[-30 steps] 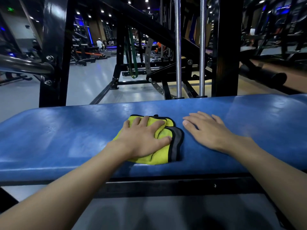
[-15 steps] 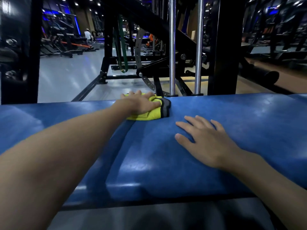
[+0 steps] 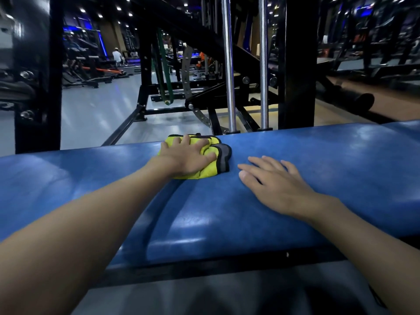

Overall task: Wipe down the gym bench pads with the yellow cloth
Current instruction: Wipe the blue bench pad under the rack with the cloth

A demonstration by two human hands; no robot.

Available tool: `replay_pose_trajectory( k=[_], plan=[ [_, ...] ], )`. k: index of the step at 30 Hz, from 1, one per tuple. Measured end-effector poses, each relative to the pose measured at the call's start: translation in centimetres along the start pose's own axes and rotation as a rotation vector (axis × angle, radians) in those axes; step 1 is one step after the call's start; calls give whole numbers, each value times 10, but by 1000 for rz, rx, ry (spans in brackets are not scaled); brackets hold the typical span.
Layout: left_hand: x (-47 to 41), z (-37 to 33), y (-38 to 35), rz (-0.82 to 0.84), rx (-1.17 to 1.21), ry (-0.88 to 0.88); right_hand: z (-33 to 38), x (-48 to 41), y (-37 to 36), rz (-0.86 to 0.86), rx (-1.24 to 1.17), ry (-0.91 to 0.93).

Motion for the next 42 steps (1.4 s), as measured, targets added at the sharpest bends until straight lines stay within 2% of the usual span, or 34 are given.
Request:
replay_pose_trajectory(
  k=[9, 13, 17, 21, 26, 30, 42],
  plan=[
    [115, -21, 3, 29, -14, -76, 1, 7, 6, 9, 9, 5],
    [162, -28, 0, -7, -58, -102, 4, 14, 9, 31, 22, -3],
    [183, -29, 7, -66, -26, -85, 13, 13, 17, 65, 221, -5],
    [189, -27, 2, -89, -69, -89, 25, 7, 20, 23, 27, 55],
    [148, -14, 0, -50, -39, -57, 17, -1, -3, 104, 73, 12],
    [95, 2, 4, 25, -10, -56, 17, -2, -4, 99, 81, 5],
    [-24, 35, 8, 34, 45, -43, 19, 4, -3, 36, 29, -38]
  ],
)
Point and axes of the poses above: each hand's wrist, its own x-axis away from the middle knuckle, its own y-axis out of the back of the hand, z = x × y, the point moved 2 cm from there along -x, towards the middle knuckle, and after that the axes turned 8 degrees about -y, right-handed, at the moved point
